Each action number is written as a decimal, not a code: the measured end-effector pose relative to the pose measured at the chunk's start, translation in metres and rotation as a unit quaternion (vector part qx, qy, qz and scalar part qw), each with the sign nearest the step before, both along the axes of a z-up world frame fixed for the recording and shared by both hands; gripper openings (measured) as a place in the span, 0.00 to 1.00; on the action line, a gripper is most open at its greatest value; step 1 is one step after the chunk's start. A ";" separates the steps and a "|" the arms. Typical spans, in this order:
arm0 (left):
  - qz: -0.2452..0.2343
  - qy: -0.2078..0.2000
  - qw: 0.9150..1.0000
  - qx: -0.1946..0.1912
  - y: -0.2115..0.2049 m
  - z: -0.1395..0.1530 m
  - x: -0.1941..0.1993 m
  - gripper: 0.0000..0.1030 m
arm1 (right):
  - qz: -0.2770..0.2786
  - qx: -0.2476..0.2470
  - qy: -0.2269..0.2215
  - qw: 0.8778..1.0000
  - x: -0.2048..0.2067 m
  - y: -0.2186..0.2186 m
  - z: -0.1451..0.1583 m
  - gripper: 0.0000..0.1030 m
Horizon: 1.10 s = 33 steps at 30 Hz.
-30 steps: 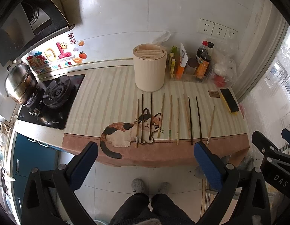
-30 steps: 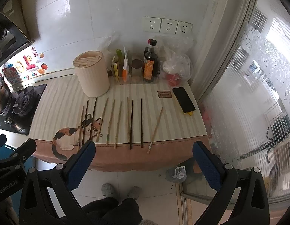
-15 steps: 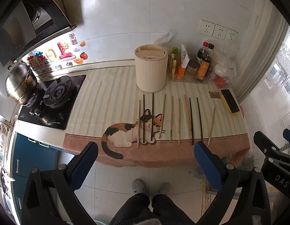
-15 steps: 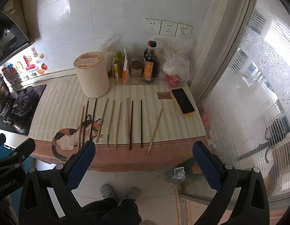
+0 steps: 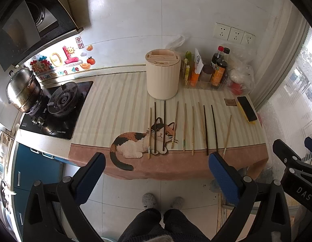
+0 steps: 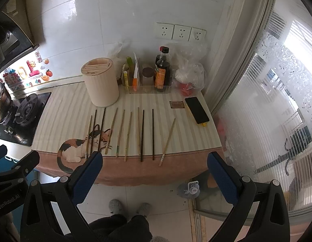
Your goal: Organize utensils
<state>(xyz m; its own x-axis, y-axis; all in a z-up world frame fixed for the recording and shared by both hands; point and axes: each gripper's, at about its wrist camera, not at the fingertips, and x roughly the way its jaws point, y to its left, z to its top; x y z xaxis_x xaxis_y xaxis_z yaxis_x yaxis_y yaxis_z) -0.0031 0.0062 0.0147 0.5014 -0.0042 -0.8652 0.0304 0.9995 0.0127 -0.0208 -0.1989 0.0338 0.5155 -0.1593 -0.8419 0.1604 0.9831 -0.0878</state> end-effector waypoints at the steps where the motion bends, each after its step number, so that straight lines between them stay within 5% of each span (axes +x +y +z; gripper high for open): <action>1: 0.000 -0.001 1.000 0.000 0.001 0.001 0.000 1.00 | 0.001 0.000 -0.001 1.000 -0.001 0.001 0.001 1.00; 33: -0.002 0.000 1.000 -0.001 0.003 -0.002 0.002 1.00 | 0.003 0.001 0.001 1.000 0.010 0.006 0.003 1.00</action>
<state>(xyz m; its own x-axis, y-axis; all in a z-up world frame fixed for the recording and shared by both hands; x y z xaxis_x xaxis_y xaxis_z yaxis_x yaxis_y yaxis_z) -0.0013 0.0091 0.0128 0.5015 -0.0079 -0.8651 0.0334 0.9994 0.0103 -0.0108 -0.1930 0.0369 0.5157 -0.1540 -0.8428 0.1537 0.9844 -0.0859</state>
